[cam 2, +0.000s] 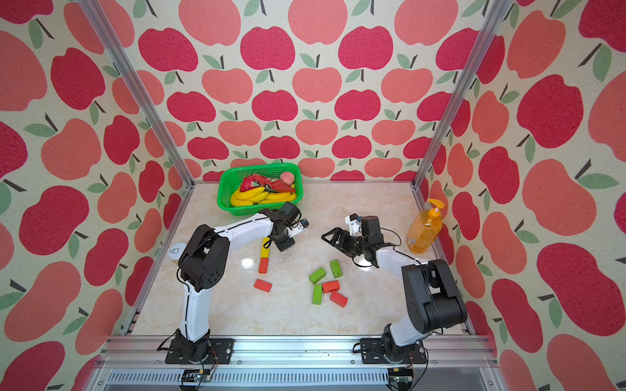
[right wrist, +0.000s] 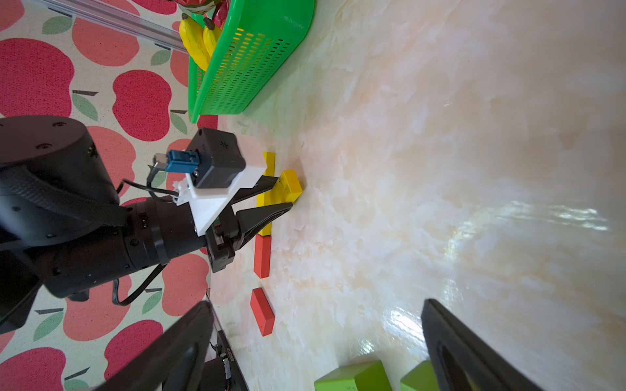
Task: Assemble the letter k with building blocks
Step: Assemble the building block at the center of the board.
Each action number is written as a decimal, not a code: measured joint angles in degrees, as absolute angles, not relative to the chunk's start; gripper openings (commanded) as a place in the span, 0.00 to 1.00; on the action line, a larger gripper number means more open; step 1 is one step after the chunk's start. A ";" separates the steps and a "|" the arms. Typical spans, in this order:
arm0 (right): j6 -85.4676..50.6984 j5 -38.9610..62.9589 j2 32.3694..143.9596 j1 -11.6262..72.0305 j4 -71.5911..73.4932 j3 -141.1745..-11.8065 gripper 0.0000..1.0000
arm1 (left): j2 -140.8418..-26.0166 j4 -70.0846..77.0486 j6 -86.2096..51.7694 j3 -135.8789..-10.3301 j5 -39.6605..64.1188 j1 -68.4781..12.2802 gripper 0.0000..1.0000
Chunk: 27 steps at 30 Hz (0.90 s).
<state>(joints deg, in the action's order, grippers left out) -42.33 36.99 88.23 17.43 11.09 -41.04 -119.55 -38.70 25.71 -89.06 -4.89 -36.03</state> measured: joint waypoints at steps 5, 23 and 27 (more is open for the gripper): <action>-42.33 36.97 88.23 17.43 11.07 -41.04 0.99 | -119.39 -38.74 26.52 -89.06 -5.58 -35.88 0.33; -42.33 36.99 89.38 17.43 11.11 -41.04 0.99 | -119.39 -40.82 26.68 -87.50 -7.25 -35.86 0.36; -42.33 36.99 89.38 17.43 11.07 -41.04 0.99 | -119.39 -40.91 26.57 -87.35 -7.57 -35.77 0.37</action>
<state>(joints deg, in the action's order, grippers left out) -42.33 36.99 89.38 17.43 11.07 -41.04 -119.39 -40.91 26.57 -87.35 -7.57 -35.77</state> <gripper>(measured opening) 0.993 0.363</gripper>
